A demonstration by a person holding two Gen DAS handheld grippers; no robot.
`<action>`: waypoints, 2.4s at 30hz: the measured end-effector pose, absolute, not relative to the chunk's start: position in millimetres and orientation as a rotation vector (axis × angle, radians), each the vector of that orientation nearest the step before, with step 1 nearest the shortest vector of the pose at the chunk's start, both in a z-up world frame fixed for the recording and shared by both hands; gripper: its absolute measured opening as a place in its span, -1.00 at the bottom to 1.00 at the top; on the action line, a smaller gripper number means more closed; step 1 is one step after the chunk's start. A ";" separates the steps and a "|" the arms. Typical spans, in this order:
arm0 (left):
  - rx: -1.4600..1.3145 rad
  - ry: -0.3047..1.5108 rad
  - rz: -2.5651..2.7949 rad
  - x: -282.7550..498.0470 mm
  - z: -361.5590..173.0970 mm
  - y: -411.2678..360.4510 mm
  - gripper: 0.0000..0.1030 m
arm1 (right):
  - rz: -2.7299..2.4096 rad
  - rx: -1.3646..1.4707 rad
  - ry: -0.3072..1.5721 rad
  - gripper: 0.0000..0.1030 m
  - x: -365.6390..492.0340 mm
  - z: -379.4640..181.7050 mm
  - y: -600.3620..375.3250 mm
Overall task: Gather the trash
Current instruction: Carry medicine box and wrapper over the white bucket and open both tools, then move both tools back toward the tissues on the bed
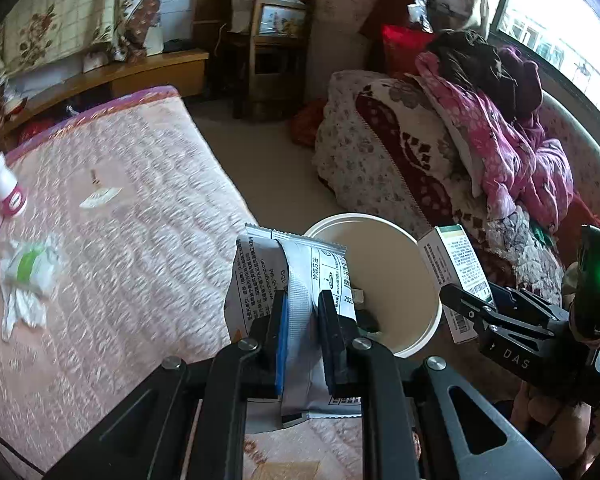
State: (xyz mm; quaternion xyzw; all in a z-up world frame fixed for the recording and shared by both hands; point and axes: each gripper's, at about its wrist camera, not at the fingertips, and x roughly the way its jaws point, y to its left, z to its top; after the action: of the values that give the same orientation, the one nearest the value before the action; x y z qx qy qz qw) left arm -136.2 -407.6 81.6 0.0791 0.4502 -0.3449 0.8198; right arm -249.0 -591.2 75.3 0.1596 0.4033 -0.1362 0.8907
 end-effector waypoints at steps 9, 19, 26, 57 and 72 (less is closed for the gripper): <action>0.139 1.005 -0.763 -121.3 74.1 -438.4 -0.70 | -0.351 0.386 0.833 0.04 -257.8 61.5 -626.0; 0.159 1.035 -0.775 -112.3 52.0 -472.6 -0.70 | -0.410 0.468 0.852 0.04 -253.8 36.9 -658.3; 0.197 1.058 -0.771 -112.4 35.7 -485.5 -0.70 | -0.407 0.483 0.882 0.04 -246.2 21.9 -661.8; 0.172 1.061 -0.783 -109.2 21.2 -477.6 0.15 | -0.477 0.509 0.871 0.38 -234.7 9.8 -670.6; 0.115 0.949 -0.418 -81.0 61.2 -287.4 0.15 | -0.218 0.335 0.890 0.38 -195.0 33.0 -564.6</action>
State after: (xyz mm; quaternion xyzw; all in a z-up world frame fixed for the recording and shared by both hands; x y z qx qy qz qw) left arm -81.0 -287.4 61.2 0.0549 0.4533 -0.1999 0.8669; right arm -195.0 -564.6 33.0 0.1608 0.4275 -0.1049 0.8834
